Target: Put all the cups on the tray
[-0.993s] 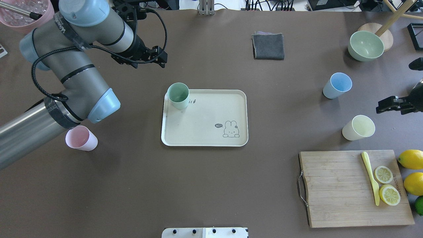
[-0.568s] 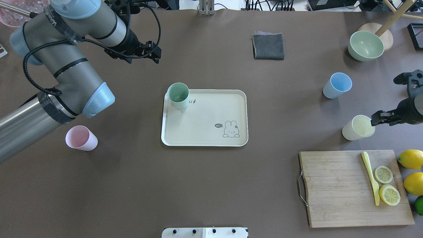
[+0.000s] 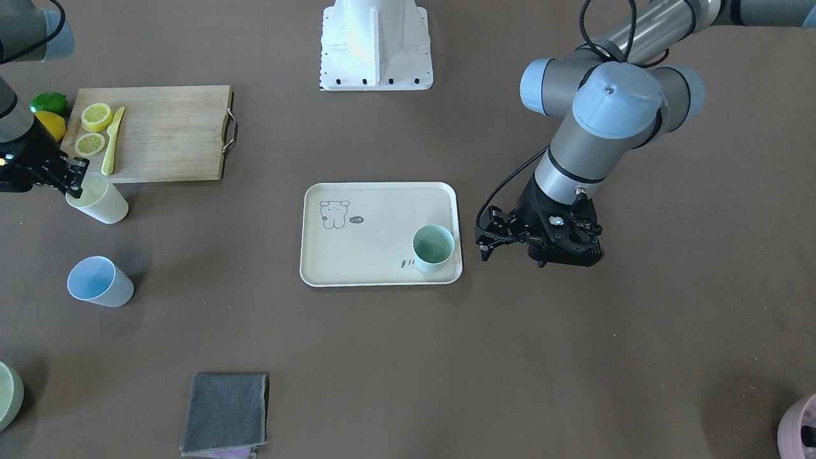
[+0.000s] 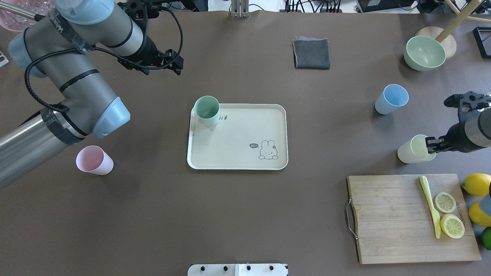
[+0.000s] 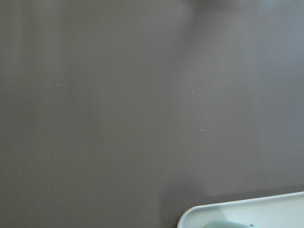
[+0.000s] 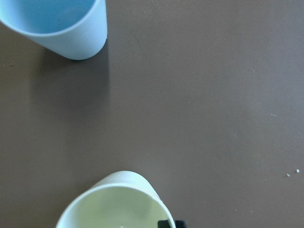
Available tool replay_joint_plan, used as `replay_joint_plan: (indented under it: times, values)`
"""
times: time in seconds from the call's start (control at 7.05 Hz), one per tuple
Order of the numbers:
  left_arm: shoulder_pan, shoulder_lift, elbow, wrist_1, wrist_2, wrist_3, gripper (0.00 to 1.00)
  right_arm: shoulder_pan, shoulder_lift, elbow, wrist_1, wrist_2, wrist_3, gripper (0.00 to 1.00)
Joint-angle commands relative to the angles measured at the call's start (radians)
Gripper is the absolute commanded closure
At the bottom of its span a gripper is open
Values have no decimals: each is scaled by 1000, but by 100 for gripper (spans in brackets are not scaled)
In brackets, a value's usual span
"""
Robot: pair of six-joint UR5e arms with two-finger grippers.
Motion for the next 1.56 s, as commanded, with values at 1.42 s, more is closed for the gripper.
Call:
replay_joint_plan:
  times: [1.42]
  values:
    - [-140, 188, -61, -2, -55, 296, 1, -412, 612, 48, -427, -292, 679, 100]
